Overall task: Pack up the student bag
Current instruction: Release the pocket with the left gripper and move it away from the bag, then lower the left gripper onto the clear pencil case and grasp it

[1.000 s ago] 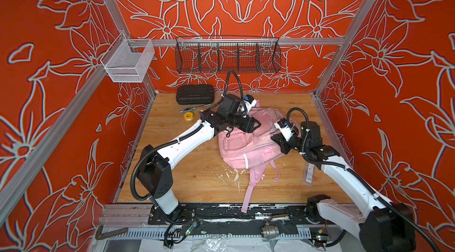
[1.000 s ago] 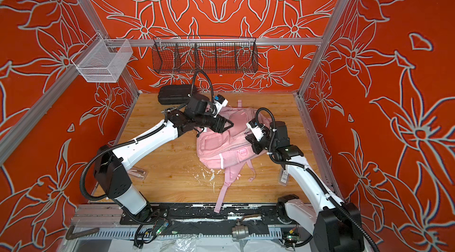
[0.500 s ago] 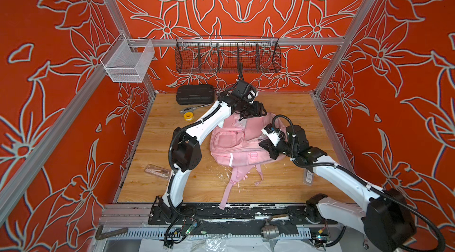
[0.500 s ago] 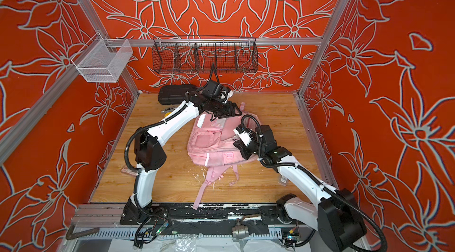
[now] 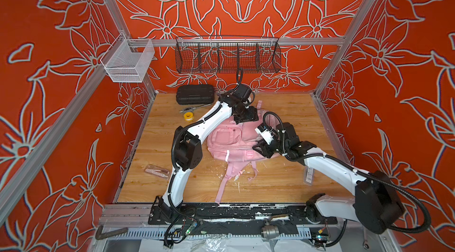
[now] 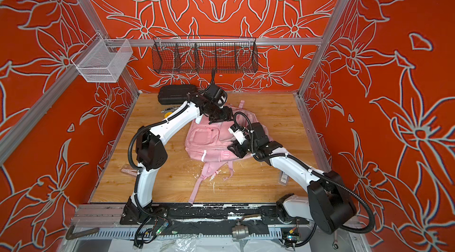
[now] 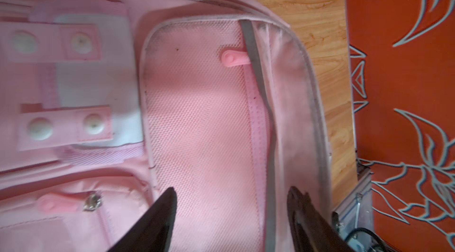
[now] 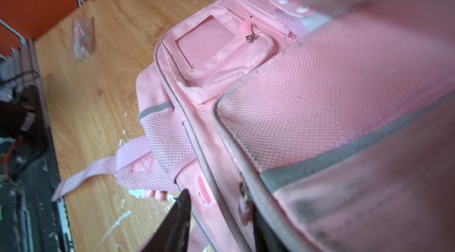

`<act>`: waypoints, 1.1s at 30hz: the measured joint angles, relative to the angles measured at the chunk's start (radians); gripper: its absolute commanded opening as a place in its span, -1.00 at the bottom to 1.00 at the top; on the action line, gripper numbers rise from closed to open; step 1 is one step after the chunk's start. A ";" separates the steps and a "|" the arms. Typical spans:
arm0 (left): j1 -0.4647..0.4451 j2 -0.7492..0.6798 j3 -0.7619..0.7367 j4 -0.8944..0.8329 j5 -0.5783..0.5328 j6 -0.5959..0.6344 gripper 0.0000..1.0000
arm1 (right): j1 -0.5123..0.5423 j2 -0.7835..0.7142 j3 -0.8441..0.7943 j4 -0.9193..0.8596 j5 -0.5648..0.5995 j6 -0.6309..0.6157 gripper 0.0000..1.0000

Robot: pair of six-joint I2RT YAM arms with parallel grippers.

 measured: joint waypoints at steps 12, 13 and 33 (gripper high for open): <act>0.182 -0.414 -0.443 0.043 -0.143 -0.003 0.76 | -0.171 -0.164 0.163 -0.164 0.109 0.024 0.31; 0.200 -0.456 -0.492 0.052 -0.156 -0.014 0.78 | -0.186 -0.161 0.175 -0.169 0.111 0.031 0.31; 0.857 -1.005 -1.250 -0.121 -0.288 -0.376 0.97 | -0.209 -0.023 0.241 -0.129 0.029 0.104 0.31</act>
